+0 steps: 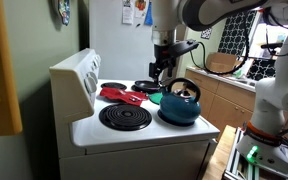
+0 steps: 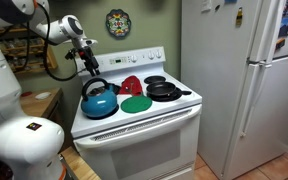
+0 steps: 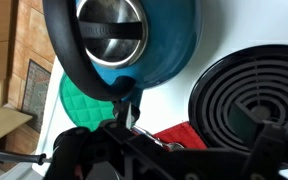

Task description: Remove the green mat from the pan, then put the kettle on the green mat

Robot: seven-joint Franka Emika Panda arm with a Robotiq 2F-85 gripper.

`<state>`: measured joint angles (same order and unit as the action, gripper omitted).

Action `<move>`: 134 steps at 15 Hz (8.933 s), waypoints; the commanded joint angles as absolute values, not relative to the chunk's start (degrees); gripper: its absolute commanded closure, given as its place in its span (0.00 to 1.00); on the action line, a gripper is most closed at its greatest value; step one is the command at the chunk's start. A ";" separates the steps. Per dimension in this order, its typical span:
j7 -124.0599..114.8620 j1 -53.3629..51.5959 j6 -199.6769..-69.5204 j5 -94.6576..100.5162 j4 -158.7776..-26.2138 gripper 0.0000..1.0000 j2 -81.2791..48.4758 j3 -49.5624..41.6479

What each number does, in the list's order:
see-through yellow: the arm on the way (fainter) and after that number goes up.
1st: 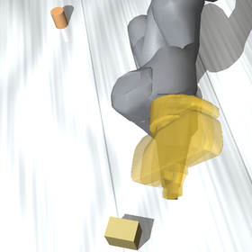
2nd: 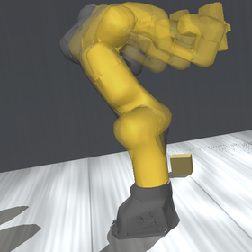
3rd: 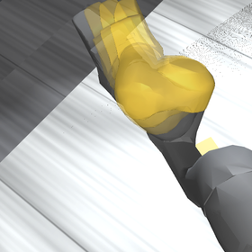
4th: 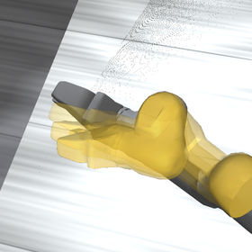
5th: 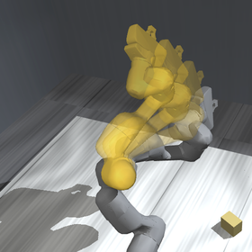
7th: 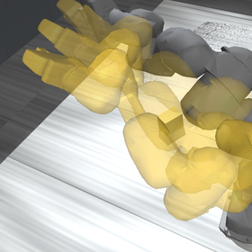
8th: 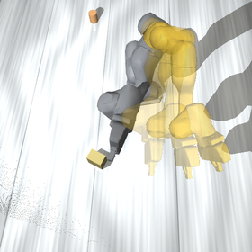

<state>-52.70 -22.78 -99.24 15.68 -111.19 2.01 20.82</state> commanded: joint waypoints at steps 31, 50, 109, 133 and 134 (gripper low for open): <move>-48.39 -22.21 -100.44 14.93 -127.77 0.00 21.78 24.39; -46.28 -19.48 -102.75 16.52 -132.12 0.00 24.31 25.70; -41.23 -11.80 -120.07 4.64 -141.13 1.00 27.69 21.63; -43.18 -5.13 -121.11 6.45 -139.66 0.98 26.87 18.69; -43.18 -4.62 -121.54 6.59 -139.39 0.98 26.44 18.50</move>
